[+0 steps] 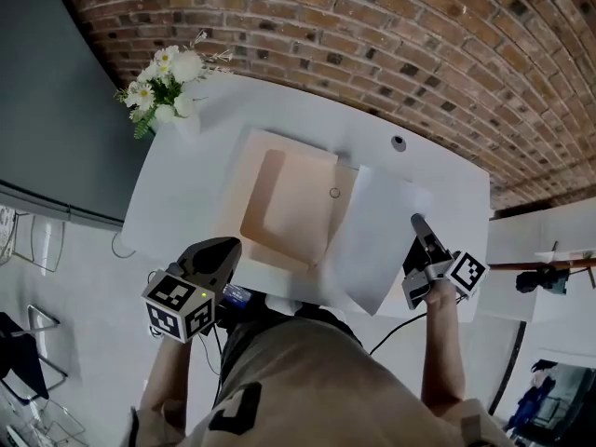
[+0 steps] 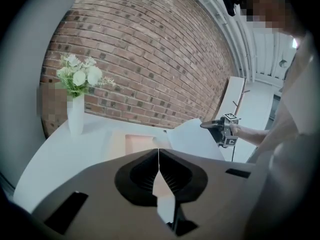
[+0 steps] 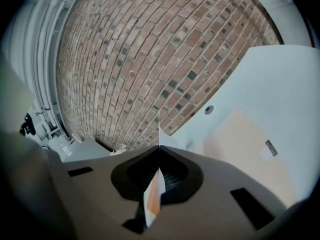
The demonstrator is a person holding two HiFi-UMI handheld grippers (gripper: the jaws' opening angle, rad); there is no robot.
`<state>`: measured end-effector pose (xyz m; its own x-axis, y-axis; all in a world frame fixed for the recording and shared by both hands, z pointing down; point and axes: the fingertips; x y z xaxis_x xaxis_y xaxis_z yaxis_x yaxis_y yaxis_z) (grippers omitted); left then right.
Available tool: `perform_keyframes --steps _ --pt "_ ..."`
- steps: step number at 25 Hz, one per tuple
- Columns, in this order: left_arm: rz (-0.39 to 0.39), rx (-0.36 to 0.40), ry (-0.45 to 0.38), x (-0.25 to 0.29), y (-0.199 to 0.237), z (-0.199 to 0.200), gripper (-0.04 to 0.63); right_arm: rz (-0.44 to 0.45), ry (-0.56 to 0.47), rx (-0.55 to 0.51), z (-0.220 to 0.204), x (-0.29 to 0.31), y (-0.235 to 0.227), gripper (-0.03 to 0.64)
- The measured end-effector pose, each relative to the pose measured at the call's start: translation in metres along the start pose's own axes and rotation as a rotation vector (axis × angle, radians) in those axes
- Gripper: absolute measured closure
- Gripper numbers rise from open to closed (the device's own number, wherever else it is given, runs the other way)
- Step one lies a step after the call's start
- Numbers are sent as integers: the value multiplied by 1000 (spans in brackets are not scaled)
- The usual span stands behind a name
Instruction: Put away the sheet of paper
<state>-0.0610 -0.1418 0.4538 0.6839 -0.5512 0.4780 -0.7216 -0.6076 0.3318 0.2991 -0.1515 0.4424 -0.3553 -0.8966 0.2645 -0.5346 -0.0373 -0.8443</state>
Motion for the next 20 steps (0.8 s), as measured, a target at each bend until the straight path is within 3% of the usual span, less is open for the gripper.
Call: perform_keyframes --steps 4,11,20 --pt "47 -20 -17 -1 -13 3 577 1 20 28 5 8 -21 594" --pt "60 -5 -15 4 -36 6 577 -4 32 88 5 19 -51 594" --pt "88 -18 -9 2 -30 0 577 -79 72 65 -4 35 -81 594"
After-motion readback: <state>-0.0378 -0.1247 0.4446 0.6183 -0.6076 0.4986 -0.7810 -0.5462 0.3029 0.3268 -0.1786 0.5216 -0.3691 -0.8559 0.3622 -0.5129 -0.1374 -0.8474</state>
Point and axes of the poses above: the fingertips, and each gripper's own axes: x forward along the fingers, y to its left, z out of its top, and after that the axes turned 4 degrees about z, right-handed
